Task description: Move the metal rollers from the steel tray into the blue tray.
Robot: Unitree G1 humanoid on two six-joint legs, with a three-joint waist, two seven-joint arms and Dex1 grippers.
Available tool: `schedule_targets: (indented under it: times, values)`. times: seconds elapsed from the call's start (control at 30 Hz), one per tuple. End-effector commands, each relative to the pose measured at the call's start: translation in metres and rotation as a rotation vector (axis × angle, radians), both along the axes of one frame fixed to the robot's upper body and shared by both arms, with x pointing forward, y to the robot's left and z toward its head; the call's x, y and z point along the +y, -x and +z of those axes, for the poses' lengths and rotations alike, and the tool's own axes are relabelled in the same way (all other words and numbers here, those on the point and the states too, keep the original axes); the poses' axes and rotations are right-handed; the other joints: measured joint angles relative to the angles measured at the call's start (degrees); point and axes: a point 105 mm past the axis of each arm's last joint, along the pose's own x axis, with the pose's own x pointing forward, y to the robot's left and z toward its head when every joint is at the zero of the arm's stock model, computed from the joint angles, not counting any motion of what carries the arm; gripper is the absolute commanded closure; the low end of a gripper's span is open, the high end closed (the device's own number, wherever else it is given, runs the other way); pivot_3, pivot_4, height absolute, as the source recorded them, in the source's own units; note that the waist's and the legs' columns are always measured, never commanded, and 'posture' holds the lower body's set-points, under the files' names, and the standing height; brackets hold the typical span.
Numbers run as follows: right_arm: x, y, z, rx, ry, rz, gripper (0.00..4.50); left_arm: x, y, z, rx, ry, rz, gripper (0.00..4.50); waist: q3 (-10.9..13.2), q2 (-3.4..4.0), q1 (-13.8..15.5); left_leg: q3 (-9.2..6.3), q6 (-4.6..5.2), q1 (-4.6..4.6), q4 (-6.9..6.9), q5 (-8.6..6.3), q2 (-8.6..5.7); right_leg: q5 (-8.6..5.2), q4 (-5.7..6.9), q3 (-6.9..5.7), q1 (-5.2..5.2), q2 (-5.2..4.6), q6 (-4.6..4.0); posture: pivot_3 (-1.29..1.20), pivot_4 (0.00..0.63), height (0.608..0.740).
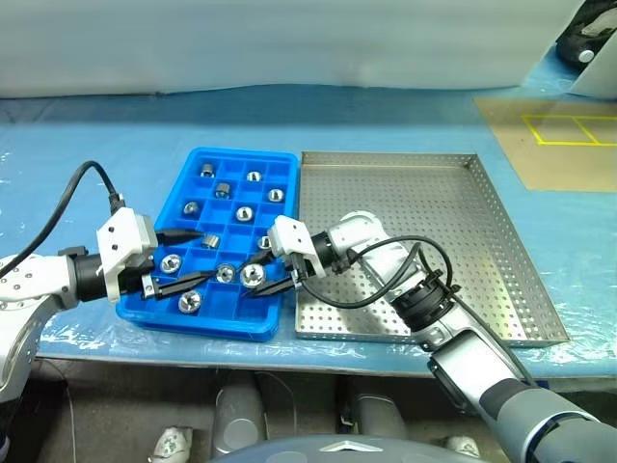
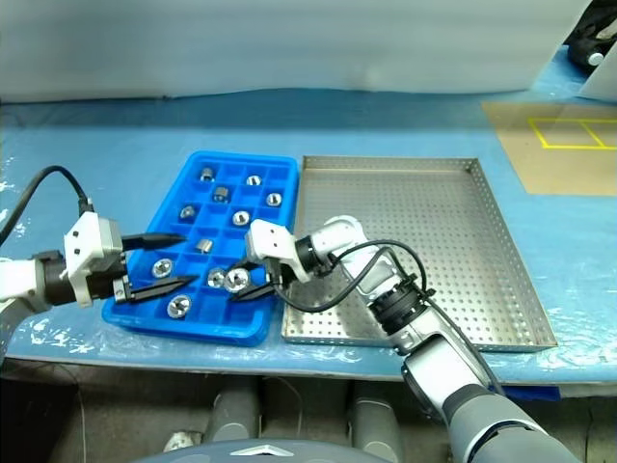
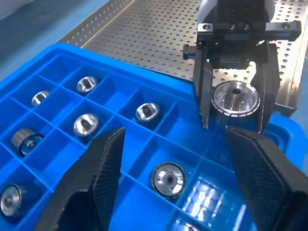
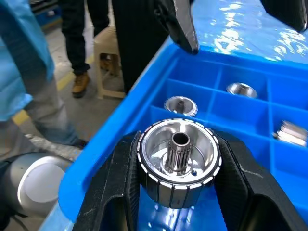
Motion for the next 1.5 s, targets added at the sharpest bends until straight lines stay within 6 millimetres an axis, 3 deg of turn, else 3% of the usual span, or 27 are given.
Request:
schedule_targets:
  times: [0.03, 0.37, 0.6, 0.8, 0.97, 1.07, 1.23, 1.4, 1.5]
  values:
    - [0.01, 0.009, 0.008, 0.013, -0.031, 0.071, 2.82, -0.001, 0.013, 0.013, -0.033, 0.005, 0.01, 0.99, 0.0, 0.0, 0.2, -0.01, 0.0, 0.0, -0.02, 0.0, 0.01, 0.0, -0.01, -0.01, 0.0, 0.01, 0.0, 0.26, 0.15, 0.74]
    - [0.01, 0.006, -0.001, 0.008, -0.009, 0.093, 2.82, -0.003, 0.03, 0.004, 0.009, 0.021, 0.056, 0.99, 0.0, -0.02, 1.8, -0.06, -0.01, -0.03, -0.09, 0.0, -0.01, -0.02, -0.06, -0.02, -0.03, 0.01, 0.02, 0.32, 0.15, 0.74]
    - [0.006, 0.004, -0.003, 0.012, 0.014, 0.078, 0.52, -0.002, 0.024, 0.004, 0.002, 0.025, 0.05, 0.99, 0.0, -0.02, 2.5, -0.06, -0.01, -0.03, -0.1, 0.0, -0.01, -0.04, -0.06, 0.0, -0.05, 0.02, 0.06, 0.29, 0.15, 0.74]
    - [0.006, -0.01, 0.007, -0.044, -0.03, 0.007, 0.52, -0.007, 0.014, 0.006, -0.014, 0.03, 0.014, 0.99, 0.0, -0.02, 2.6, -0.05, -0.01, -0.03, -0.1, 0.0, -0.02, -0.03, -0.06, 0.03, -0.06, 0.03, 0.05, 0.24, 0.15, 0.74]
    - [-0.005, -0.043, 0.038, -0.094, -0.128, -0.171, 0.52, -0.016, -0.005, 0.008, -0.05, 0.055, -0.027, 0.99, 0.0, -0.01, 2.4, -0.05, -0.05, -0.01, -0.07, 0.02, -0.04, -0.03, -0.01, 0.04, -0.05, 0.03, 0.04, 0.16, 0.15, 0.74]
    - [-0.03, -0.07, 0.066, -0.114, -0.186, -0.32, 0.52, -0.028, -0.023, 0.009, -0.07, 0.086, -0.079, 0.99, 0.0, 0.0, 2.4, -0.05, -0.11, 0.01, -0.03, 0.06, -0.06, -0.01, 0.04, 0.06, -0.03, 0.03, 0.04, 0.08, 0.15, 0.74]
    - [-0.087, -0.096, 0.084, -0.189, -0.182, -0.531, 0.52, -0.053, -0.056, 0.006, -0.088, 0.118, -0.18, 0.99, -0.1, -0.08, 1.6, -0.04, -0.3, -0.03, 0.08, 0.18, -0.1, 0.02, 0.04, 0.09, 0.04, 0.03, 0.03, -0.04, 0.15, 0.74]
    - [-0.147, -0.105, 0.09, -0.232, -0.17, -0.759, 0.52, -0.081, -0.09, 0.007, -0.11, 0.156, -0.259, 0.99, -0.1, -0.11, -0.6, -0.04, -0.31, -0.06, 0.11, 0.2, -0.1, 0.03, 0.04, 0.11, 0.03, 0.07, 0.03, -0.16, 0.15, 0.74]
    - [-0.183, -0.096, 0.088, -0.23, -0.168, -0.902, 0.52, -0.098, -0.101, 0.001, -0.102, 0.153, -0.325, 0.99, -0.1, -0.11, -1.6, -0.03, -0.3, -0.08, 0.11, 0.2, -0.13, 0.04, 0.0, 0.16, 0.02, 0.08, 0.04, -0.24, 0.15, 0.74]
